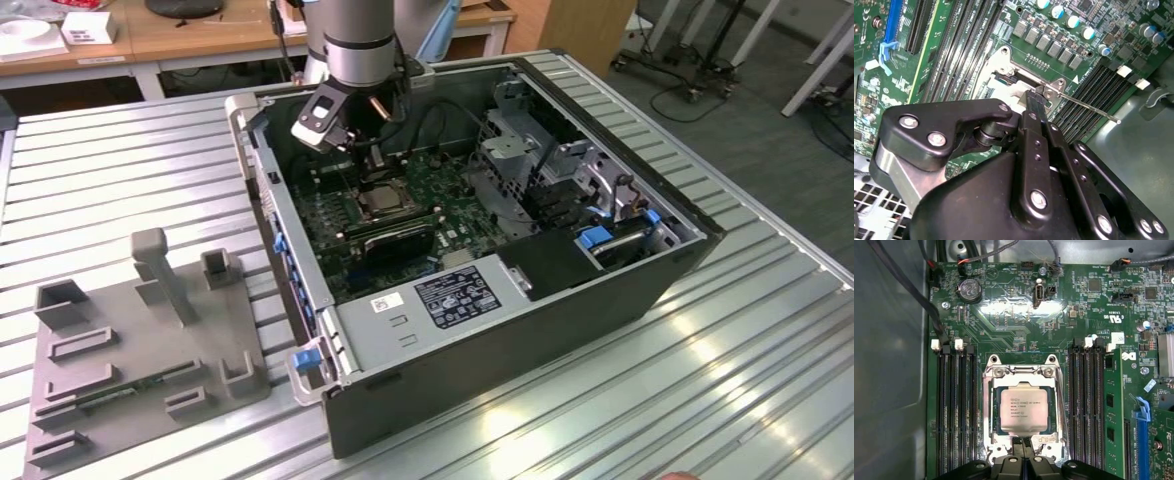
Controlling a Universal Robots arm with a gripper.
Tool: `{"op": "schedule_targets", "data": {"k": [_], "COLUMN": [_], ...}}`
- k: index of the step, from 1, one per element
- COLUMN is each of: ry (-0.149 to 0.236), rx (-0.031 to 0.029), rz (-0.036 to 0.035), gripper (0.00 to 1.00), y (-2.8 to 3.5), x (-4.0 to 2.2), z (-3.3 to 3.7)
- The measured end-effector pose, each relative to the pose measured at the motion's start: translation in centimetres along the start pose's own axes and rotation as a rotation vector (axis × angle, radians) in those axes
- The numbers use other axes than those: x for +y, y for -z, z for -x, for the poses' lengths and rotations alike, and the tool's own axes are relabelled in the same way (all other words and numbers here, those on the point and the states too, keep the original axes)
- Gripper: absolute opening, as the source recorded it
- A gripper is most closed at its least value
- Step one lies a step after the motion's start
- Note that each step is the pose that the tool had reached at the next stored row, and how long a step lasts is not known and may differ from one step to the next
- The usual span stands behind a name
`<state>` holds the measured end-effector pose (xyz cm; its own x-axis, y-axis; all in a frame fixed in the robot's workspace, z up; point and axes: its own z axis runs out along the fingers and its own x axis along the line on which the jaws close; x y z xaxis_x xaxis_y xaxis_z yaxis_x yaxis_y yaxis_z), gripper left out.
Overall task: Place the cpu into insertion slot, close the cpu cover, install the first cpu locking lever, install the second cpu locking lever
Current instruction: 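Close the cpu cover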
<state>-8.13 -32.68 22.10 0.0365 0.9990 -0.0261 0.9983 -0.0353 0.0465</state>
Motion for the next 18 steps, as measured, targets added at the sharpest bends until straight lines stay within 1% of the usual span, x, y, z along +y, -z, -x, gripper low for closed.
{"op": "schedule_targets", "data": {"k": [1,2,7,18], "ry": [-0.013,-0.018,-0.014,0.183], "rx": [-0.0007,-0.0009,-0.0008,0.0084], "rz": [-0.0004,-0.0005,-0.0004,0.0047], "gripper": [0.11,0.11,0.11,0.11], "y": [0.0,0.0,0.0,-0.07], "x": [0.0,0.0,0.0,-0.01], "z": [0.0,0.0,0.0,0.0]}}
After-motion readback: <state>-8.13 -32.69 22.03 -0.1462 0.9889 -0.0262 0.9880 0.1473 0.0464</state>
